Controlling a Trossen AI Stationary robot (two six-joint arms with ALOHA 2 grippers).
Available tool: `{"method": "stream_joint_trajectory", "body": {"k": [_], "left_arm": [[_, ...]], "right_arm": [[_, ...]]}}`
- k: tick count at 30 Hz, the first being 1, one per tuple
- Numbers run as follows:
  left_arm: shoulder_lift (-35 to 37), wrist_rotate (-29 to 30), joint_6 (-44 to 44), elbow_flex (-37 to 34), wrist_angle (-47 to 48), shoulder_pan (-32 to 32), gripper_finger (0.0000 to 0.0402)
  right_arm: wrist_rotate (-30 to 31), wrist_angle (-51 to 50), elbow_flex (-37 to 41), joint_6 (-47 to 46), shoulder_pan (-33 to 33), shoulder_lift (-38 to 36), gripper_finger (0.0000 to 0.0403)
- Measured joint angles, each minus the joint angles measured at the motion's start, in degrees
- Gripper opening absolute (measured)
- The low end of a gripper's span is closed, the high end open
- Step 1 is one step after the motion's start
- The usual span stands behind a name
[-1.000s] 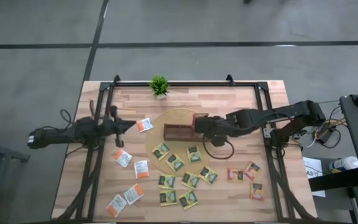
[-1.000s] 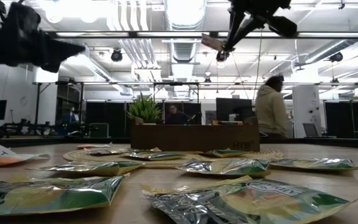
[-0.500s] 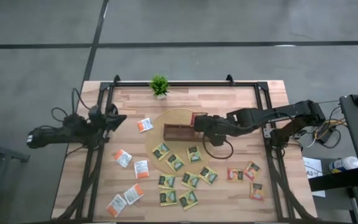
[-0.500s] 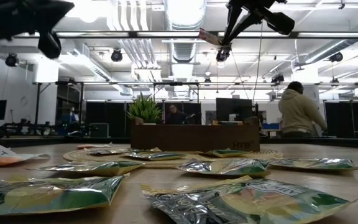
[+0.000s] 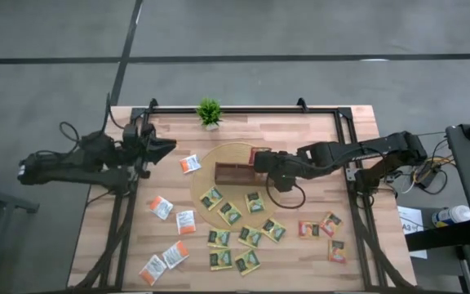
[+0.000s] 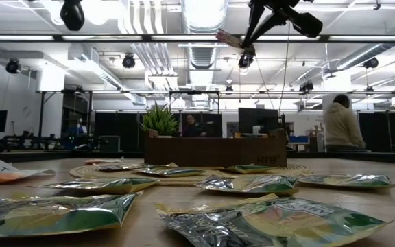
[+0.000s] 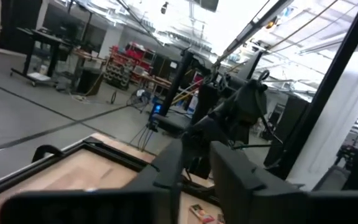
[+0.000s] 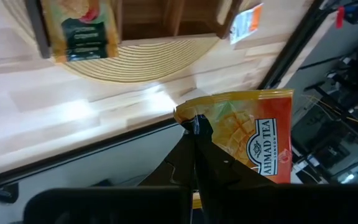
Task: Pick & Place Tea
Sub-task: Put the orange tea bag into the right section of the wooden organizer
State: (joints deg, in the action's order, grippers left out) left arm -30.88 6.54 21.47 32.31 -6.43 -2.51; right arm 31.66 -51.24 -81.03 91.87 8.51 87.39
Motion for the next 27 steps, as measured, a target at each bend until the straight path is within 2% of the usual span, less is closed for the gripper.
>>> {"method": "stream_joint_trajectory", "body": {"k": [4, 9, 15, 27], "left_arm": [[-5.0, -0.2, 0.3, 3.9, 0.0, 0.0, 0.0148], [-12.0, -5.6, 0.8, 8.9, 0.0, 0.0, 0.02], [-21.0, -6.0, 0.6, 14.4, 1.5, 0.1, 0.0208], [-33.1, -6.0, 2.9, 22.9, 1.6, 0.0, 0.0208]], "right_arm": [[0.0, 2.1, 0.0, 0.6, 0.0, 0.0, 0.0008], [-0.3, 3.7, 0.0, 1.3, 0.0, 0.0, 0.0008], [-0.3, 3.9, 0.0, 1.3, 0.0, 0.0, 0.0008], [-0.2, 4.7, 0.0, 1.1, 0.0, 0.0, 0.0008]]}}
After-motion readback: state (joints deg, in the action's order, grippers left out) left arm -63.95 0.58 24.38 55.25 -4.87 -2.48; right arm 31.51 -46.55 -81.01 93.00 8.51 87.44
